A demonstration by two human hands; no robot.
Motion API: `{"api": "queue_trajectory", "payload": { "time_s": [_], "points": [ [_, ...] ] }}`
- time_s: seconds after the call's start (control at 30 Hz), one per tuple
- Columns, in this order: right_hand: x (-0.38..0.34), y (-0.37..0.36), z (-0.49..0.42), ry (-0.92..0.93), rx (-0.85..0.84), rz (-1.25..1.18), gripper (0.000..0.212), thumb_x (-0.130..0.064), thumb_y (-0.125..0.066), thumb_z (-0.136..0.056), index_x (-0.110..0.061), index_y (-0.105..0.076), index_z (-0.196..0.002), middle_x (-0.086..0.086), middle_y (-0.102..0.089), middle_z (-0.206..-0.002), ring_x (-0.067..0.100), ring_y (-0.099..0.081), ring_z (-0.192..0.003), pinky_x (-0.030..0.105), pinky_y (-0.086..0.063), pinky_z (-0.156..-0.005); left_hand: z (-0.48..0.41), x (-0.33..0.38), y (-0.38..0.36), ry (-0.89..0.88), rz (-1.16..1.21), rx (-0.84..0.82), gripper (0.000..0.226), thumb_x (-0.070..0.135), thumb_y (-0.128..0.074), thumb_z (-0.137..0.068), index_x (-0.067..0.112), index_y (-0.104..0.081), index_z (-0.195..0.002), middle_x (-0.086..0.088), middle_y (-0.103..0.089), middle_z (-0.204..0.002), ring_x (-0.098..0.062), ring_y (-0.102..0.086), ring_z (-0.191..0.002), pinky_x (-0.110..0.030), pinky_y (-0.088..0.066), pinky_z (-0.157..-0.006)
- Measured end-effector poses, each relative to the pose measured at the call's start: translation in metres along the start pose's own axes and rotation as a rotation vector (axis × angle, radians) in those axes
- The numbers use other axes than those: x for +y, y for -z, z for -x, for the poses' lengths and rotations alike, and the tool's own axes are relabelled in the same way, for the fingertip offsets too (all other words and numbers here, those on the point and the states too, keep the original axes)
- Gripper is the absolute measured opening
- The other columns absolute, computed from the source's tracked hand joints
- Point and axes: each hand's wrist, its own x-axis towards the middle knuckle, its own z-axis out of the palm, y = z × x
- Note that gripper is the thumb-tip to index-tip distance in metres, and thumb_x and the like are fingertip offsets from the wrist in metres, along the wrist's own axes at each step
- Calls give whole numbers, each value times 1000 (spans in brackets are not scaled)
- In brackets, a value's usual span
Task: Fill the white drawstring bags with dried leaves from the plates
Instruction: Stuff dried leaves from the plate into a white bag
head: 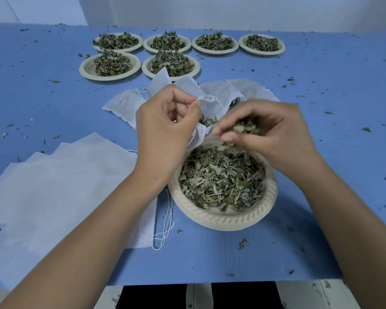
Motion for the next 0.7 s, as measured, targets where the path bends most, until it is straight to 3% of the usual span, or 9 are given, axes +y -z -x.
{"api": "queue_trajectory", "payload": {
  "time_s": [0.1,0.23,0.43,0.57,0.7],
  "points": [
    [0,-6,1,45,186,-108,29,0,-75,-76,-13,-52,-87,4,-70,-90,18,-69,-88,31,-54,-81,3,-2,-4,-2,-27,-76,15,10,-66,-90,17,-63,-78,9,-53,-53,-5,-45,-46,-18,-38,-49],
    [4,-14,1,61,290,37,28,6,-76,-75,-11,-56,-82,6,-62,-87,14,-62,-85,26,-51,-79,7,-2,-9,-35,6,-87,17,11,-67,-90,20,-62,-76,10,-53,-53,-6,-46,-48,-17,-38,-49],
    [11,-18,0,85,180,354,8,1,-71,-74,0,-68,-82,5,-65,-84,10,-61,-79,27,-51,-76,14,-2,-14,-42,43,-84,15,9,-68,-89,18,-63,-77,3,-55,-55,-6,-47,-53,-17,-40,-53],
    [12,-15,-2,-9,105,195,25,3,-69,-74,-6,-64,-96,3,-59,-98,16,-61,-96,31,-51,-89,11,-2,-11,-11,53,-49,16,8,-66,-89,17,-62,-77,2,-52,-54,-7,-44,-49,-19,-38,-50],
    [8,-17,-2,-44,184,44,29,0,-68,-69,-18,-49,-84,5,-50,-91,30,-58,-90,37,-53,-79,11,-1,-12,-10,39,-49,17,9,-66,-89,18,-62,-76,4,-52,-53,-8,-44,-48,-18,-37,-49]
  ]
}}
